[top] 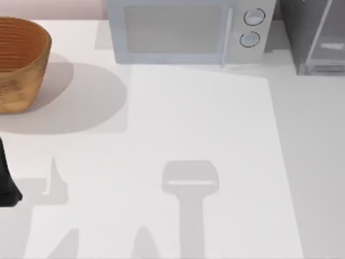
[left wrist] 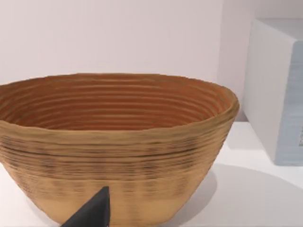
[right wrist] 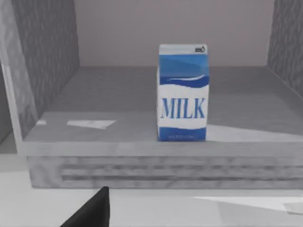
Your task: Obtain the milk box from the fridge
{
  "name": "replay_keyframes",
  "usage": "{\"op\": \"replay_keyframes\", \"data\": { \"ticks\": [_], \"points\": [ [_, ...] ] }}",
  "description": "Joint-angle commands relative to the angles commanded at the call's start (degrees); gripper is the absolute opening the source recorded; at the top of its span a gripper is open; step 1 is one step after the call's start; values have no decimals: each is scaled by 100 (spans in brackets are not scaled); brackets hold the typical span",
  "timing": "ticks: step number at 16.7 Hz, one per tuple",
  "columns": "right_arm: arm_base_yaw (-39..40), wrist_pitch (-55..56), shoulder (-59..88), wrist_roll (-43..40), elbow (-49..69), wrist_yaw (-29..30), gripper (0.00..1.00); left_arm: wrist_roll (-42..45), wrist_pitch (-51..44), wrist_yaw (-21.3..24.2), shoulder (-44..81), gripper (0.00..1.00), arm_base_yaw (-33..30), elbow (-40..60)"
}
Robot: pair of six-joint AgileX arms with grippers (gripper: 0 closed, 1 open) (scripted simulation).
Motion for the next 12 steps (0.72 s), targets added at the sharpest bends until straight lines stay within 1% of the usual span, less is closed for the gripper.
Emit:
{"op": "replay_keyframes", "data": {
  "ticks": [7, 9, 12],
  "points": [
    [47, 16, 112, -7, 75, 35, 100, 0, 0, 0, 0, 100, 0, 0],
    [173, -58, 384, -22, 395, 179, 100, 0, 0, 0, 0, 100, 0, 0],
    [466, -261, 1020, -38, 1267, 520, 100, 0, 0, 0, 0, 100, 0, 0]
  ]
}}
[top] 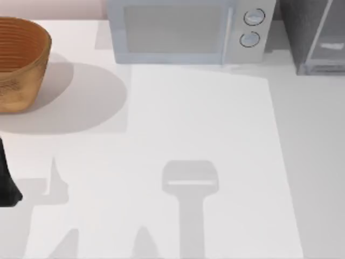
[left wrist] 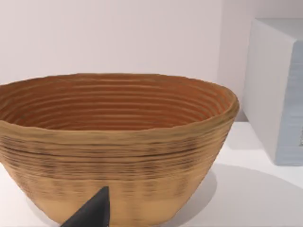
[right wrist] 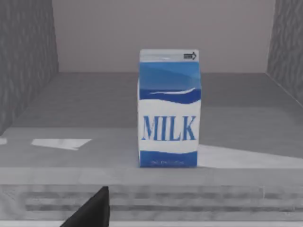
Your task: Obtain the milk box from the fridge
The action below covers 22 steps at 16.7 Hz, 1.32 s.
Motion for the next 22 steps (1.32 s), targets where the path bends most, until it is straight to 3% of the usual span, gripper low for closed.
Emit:
{"op": "replay_keyframes", "data": {
  "ticks": [8, 15, 22],
  "points": [
    [969, -832, 1628, -11, 2489, 1007, 100, 0, 0, 0, 0, 100, 0, 0],
    [1032, -951, 1759, -14, 2700, 1078, 100, 0, 0, 0, 0, 100, 0, 0],
    [1217, -1783, 2316, -20, 4124, 1264, 100, 0, 0, 0, 0, 100, 0, 0]
  ]
}}
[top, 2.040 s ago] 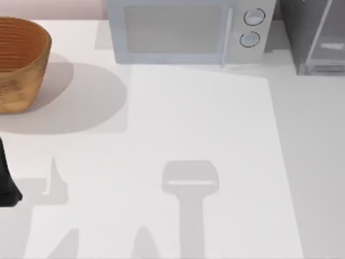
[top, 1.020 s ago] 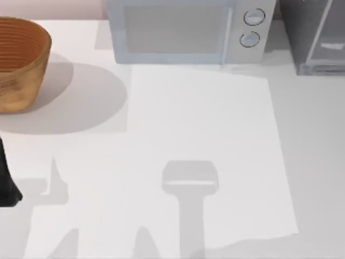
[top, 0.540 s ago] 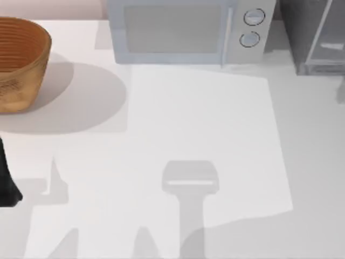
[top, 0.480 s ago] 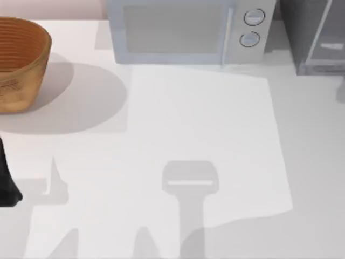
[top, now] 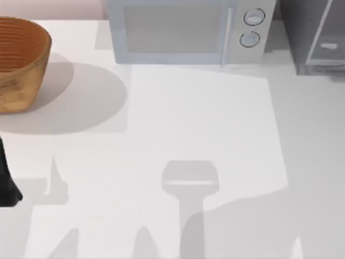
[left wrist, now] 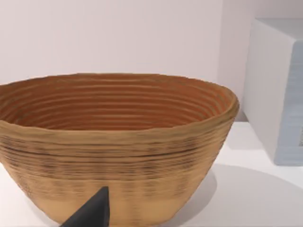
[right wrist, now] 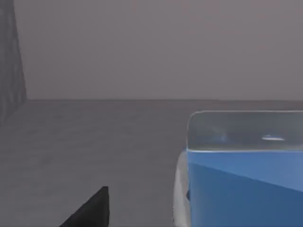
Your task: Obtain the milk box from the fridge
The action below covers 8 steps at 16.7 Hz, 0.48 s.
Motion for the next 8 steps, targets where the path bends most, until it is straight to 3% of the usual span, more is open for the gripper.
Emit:
{"op": "replay_keyframes", "data": {
  "ticks": [5, 8],
  "points": [
    [16, -70, 37, -1, 82, 16, 100, 0, 0, 0, 0, 100, 0, 0],
    [16, -70, 37, -1, 82, 16, 77, 0, 0, 0, 0, 100, 0, 0]
  ]
}}
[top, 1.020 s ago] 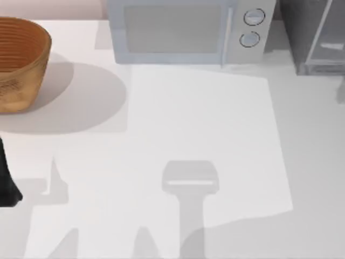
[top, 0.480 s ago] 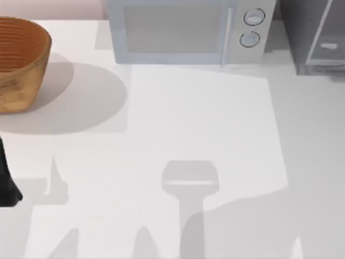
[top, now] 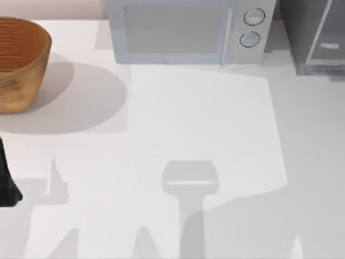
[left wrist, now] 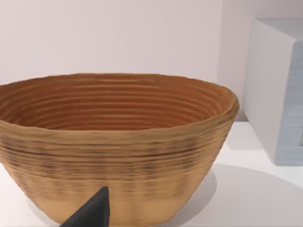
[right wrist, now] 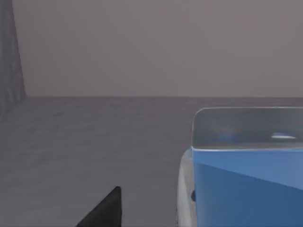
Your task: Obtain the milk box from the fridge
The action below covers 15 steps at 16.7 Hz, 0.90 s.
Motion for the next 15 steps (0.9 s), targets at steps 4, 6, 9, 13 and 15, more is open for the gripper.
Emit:
{"op": "replay_keyframes", "data": {
  "ticks": [4, 6, 9, 13, 15],
  "points": [
    [0, 0, 0, 0, 0, 0, 47, 0, 0, 0, 0, 100, 0, 0],
    [0, 0, 0, 0, 0, 0, 32, 0, 0, 0, 0, 100, 0, 0],
    [0, 0, 0, 0, 0, 0, 10, 0, 0, 0, 0, 100, 0, 0],
    [0, 0, 0, 0, 0, 0, 0, 0, 0, 0, 0, 100, 0, 0],
    [0, 0, 0, 0, 0, 0, 0, 0, 0, 0, 0, 100, 0, 0]
  ]
}}
